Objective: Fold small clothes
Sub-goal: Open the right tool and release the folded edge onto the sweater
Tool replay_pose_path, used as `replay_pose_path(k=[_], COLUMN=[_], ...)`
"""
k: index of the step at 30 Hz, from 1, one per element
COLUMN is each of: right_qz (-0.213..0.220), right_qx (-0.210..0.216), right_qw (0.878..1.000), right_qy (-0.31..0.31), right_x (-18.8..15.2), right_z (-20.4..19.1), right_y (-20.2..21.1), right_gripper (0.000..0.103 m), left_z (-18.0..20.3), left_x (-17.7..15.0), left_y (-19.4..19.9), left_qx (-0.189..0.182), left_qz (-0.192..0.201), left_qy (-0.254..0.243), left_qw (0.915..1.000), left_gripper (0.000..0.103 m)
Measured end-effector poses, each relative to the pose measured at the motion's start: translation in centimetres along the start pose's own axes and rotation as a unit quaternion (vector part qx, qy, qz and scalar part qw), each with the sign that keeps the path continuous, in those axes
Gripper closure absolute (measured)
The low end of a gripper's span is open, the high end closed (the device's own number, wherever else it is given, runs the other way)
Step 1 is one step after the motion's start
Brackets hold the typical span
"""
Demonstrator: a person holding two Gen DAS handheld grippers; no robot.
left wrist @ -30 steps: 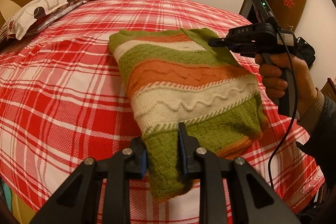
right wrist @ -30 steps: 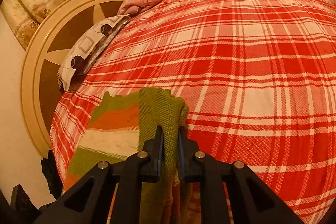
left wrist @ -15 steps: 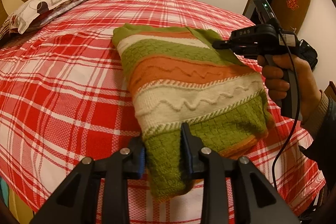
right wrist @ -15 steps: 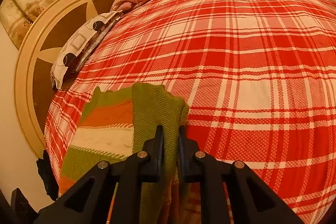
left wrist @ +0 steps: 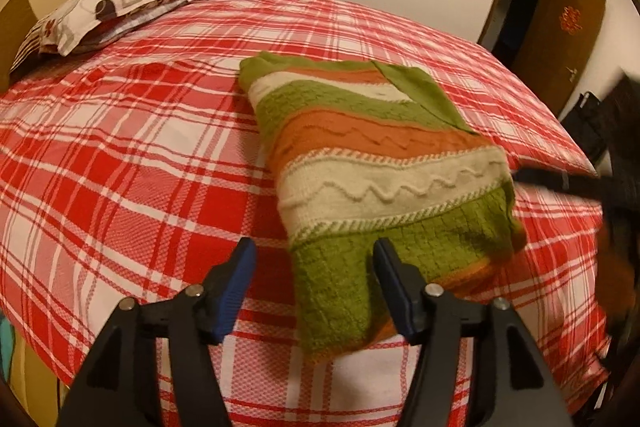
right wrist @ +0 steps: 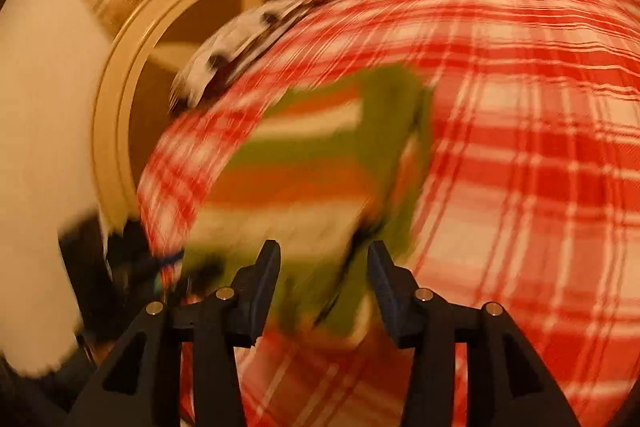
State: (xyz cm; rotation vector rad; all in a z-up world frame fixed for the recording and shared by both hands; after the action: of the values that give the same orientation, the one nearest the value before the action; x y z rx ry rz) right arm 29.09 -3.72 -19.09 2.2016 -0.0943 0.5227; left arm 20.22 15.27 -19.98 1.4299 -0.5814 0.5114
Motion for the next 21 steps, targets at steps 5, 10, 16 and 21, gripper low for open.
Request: replay_pose_path(k=[5, 10, 16, 21], right_qz=[-0.009, 0.029, -0.011, 0.069], right_qx=[-0.046, -0.081, -0.113, -0.146], right_qw=[0.999, 0.996, 0.993, 0.986], right_qy=[0.000, 0.006, 0.014, 0.038], right_x=[-2.8, -3.4, -3.3, 0.2], right_z=[0.9, 1.6, 3.2, 1.2], right_y=[-1.9, 1.9, -0.3, 3.2], right_gripper=[0.093, 0.096, 0.094, 0.076], left_z=[-0.2, -0.3, -0.3, -3.1], left_x=[0.6, 1.8, 2.7, 5.0], left_y=[1.0, 2.3, 0.0, 0.1], left_qx=[0.007, 0.049, 0.113, 0.125], left_qz=[0.009, 0.036, 0.003, 0.015], left_qy=[0.006, -0.016, -0.068, -0.046], left_qw=[0.9999, 0.9981, 0.9912, 0.9909], left_gripper=[0.031, 0.002, 0.002, 0.002])
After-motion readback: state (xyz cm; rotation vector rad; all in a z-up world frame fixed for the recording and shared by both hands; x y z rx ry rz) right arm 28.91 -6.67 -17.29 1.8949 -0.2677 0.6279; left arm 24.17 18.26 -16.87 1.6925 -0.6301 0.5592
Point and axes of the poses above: each gripper's, at about its wrist camera, not at the fingertips, and y roughly against the way its jaws point, z to its right, x to its top, the point moved 7 cm from there along -y, roughly the way its jaws point, and after that the axes turned 14 degrees about -y, right-handed, at the moved point
